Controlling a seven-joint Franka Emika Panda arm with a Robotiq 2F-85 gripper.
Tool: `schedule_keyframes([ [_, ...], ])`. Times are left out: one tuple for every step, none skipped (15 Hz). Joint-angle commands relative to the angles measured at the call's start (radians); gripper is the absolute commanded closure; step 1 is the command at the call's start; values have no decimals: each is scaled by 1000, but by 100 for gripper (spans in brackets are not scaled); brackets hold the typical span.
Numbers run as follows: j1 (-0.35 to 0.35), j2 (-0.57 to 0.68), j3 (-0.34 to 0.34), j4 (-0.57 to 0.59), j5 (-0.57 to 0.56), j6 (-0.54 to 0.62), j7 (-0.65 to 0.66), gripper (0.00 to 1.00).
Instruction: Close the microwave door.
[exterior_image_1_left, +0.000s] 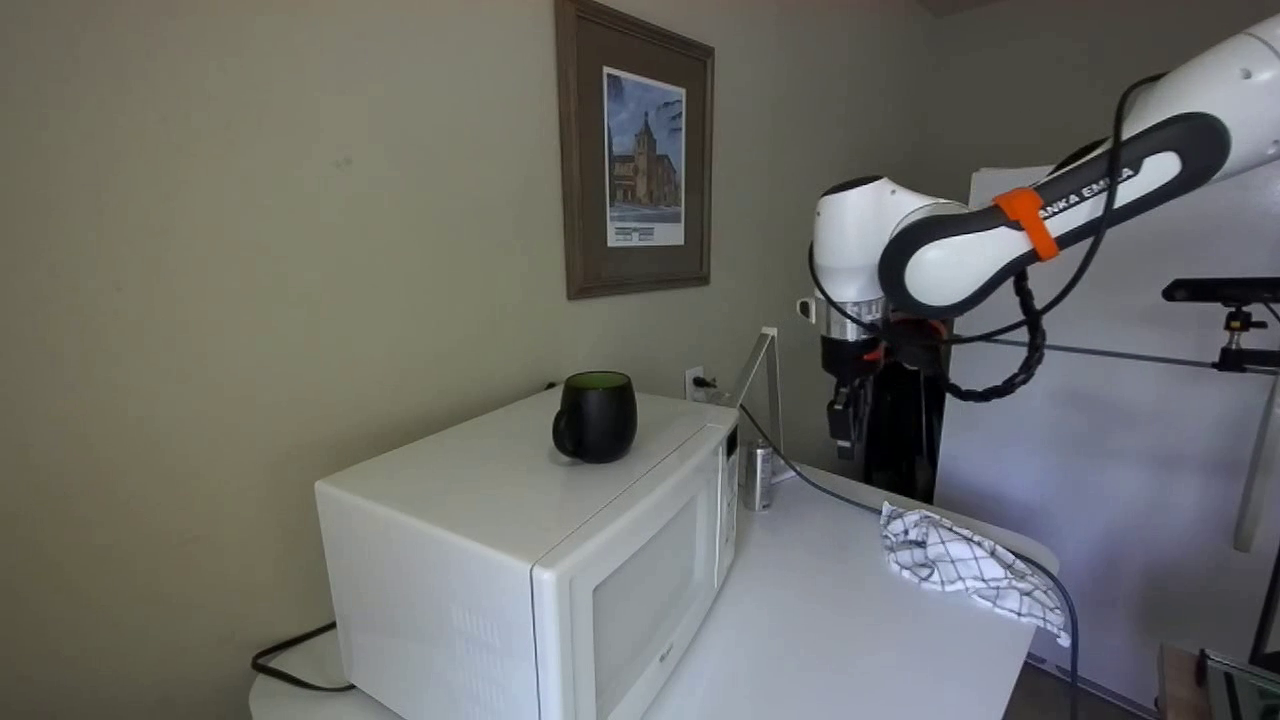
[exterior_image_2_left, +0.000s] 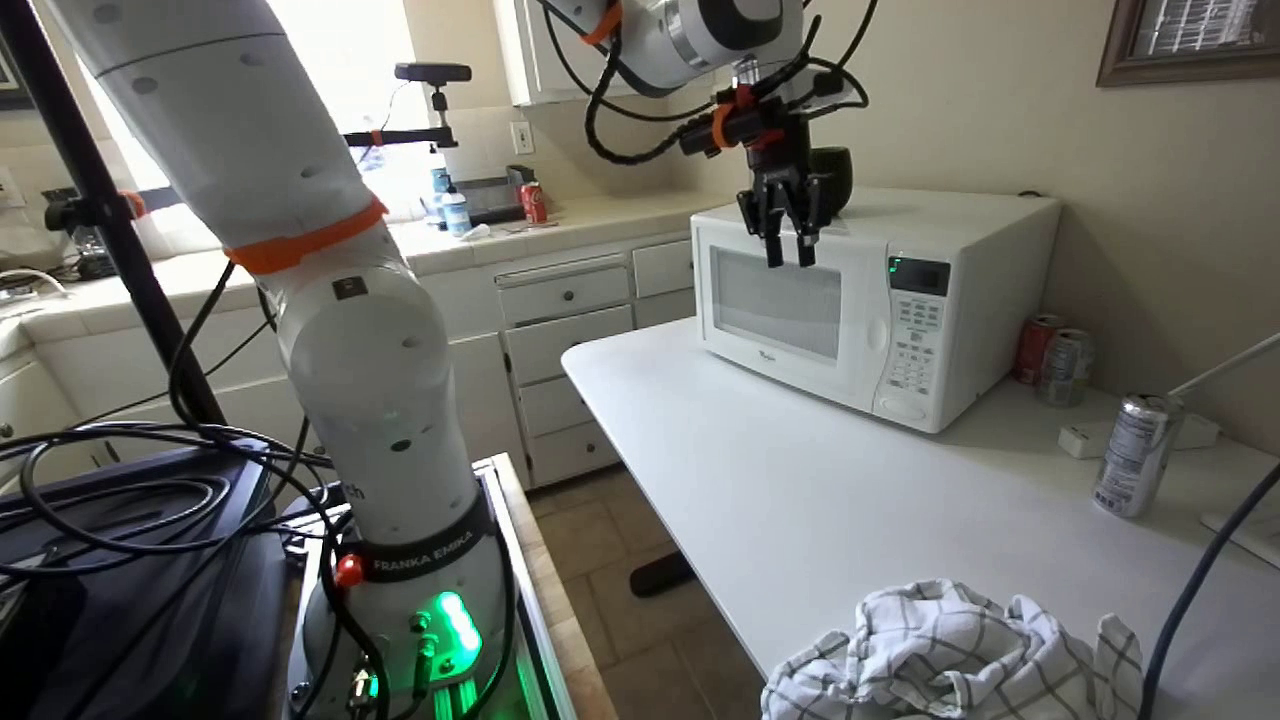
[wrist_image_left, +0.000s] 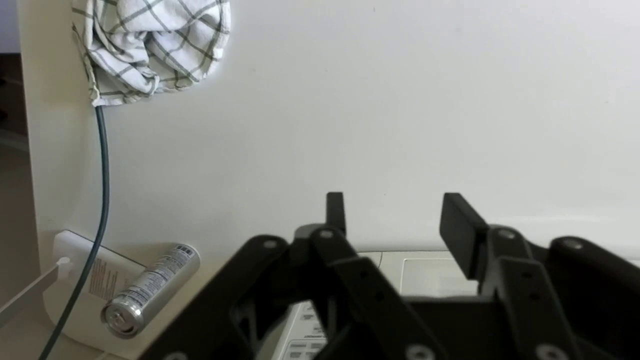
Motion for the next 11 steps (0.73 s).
schedule_keyframes([
  [18, -234, -18, -214, 105, 99, -166, 16],
  [33, -280, -33, -247, 150, 105, -230, 7],
  [45, -319, -45, -271, 185, 103, -282, 1],
  [57, -351, -59, -286, 219, 88, -328, 0],
  [71, -390, -73, -306, 244, 77, -380, 0],
  [83, -413, -86, -311, 259, 62, -427, 0],
  [45, -327, -47, -252, 216, 71, -341, 0],
  [56, -358, -59, -268, 229, 71, -375, 0],
  [61, -380, -67, -281, 235, 71, -392, 0],
  [65, -392, -71, -288, 237, 71, -400, 0],
  [67, -398, -72, -293, 238, 71, -404, 0],
])
